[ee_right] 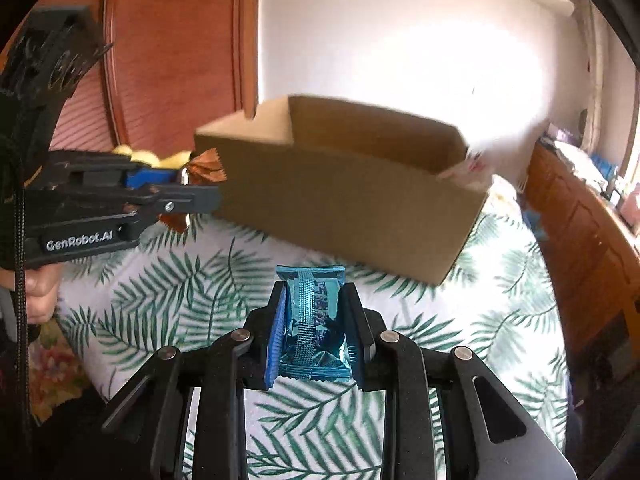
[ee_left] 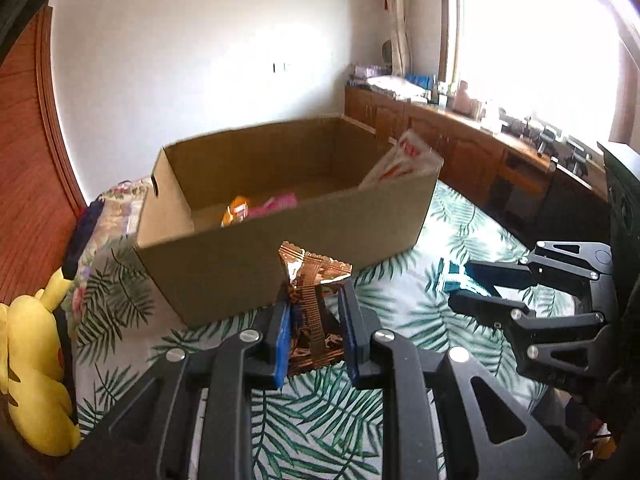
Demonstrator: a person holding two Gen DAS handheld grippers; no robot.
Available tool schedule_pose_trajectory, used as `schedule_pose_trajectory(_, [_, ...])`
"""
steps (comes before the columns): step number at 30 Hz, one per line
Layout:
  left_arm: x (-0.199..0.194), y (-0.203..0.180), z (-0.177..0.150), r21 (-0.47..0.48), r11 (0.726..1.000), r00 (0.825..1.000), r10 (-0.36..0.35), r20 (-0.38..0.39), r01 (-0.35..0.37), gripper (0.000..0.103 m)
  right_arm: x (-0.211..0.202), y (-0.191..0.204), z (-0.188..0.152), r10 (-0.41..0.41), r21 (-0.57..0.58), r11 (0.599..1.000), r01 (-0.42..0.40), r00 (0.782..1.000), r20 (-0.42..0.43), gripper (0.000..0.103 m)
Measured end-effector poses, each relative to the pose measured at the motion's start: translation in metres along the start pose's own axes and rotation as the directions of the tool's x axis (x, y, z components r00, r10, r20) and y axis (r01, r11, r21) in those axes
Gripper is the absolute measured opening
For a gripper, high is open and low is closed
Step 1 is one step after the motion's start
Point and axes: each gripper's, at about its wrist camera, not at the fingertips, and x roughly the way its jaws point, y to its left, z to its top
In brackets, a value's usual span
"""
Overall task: Organize snacks
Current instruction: 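Lift both held snacks and carry them over the cardboard box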
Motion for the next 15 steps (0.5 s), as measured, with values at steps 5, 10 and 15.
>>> schedule_pose_trajectory(5, [-0.010, -0.003, 0.016, 0.001, 1.000, 0.999, -0.004, 0.054, 0.004, 0.020, -0.014, -0.013, 0.024, -0.030, -0.015, 0.999, 0.031, 0.998, 0.049, 0.025])
schedule_pose_trajectory(10, [-0.010, -0.003, 0.030, 0.001, 1.000, 0.997, 0.008, 0.081, -0.008, 0.020, -0.022, -0.025, 0.049, -0.044, -0.031, 0.998, 0.047, 0.995, 0.094, 0.025])
schedule_pose_trajectory(15, [-0.007, 0.001, 0.044, -0.014, 1.000, 0.994, 0.018, 0.105, -0.017, 0.020, -0.019, -0.033, 0.073, -0.045, -0.034, 0.998, 0.050, 0.991, 0.124, 0.025])
